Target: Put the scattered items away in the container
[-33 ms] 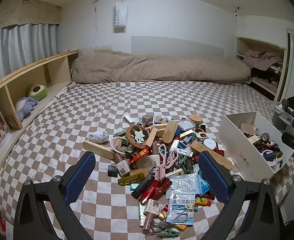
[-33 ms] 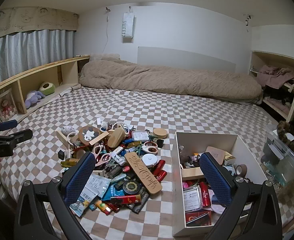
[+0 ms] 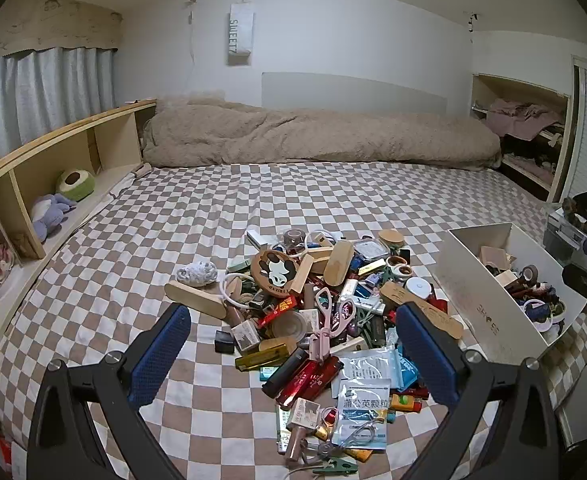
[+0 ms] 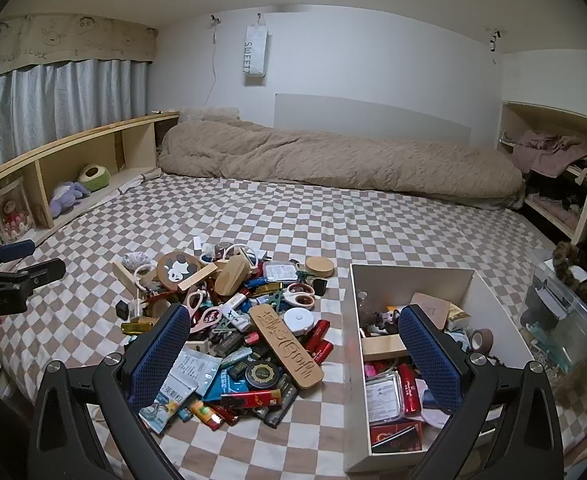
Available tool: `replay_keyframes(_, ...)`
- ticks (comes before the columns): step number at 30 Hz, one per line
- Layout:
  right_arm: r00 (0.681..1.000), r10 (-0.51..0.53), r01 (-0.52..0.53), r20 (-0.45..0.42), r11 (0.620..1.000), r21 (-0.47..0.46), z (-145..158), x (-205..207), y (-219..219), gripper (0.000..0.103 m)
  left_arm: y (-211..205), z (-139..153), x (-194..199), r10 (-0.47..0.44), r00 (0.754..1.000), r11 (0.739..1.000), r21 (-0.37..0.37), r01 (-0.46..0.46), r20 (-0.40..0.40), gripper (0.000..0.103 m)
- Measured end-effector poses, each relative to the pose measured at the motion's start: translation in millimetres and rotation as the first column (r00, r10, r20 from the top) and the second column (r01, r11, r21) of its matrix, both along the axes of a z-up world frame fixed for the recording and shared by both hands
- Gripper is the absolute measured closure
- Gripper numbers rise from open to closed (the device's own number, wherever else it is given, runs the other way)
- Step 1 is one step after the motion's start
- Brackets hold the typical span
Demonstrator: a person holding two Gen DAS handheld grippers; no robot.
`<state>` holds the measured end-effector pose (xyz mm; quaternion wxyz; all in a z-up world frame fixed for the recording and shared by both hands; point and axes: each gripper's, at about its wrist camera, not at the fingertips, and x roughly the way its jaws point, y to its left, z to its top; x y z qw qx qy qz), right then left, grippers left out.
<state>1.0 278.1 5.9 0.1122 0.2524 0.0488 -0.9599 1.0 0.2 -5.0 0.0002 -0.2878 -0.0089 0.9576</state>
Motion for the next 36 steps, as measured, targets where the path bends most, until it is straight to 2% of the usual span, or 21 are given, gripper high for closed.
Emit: replay_keyframes(36, 1.000, -0.001, 0.001, -0.002, 1.000, 0.011, -1.1, 0.4, -2.0, 0.000, -4.0, 2.8, -0.5, 0.013, 1.000, 1.000, 0.004, -0.013, -0.005, 0.000)
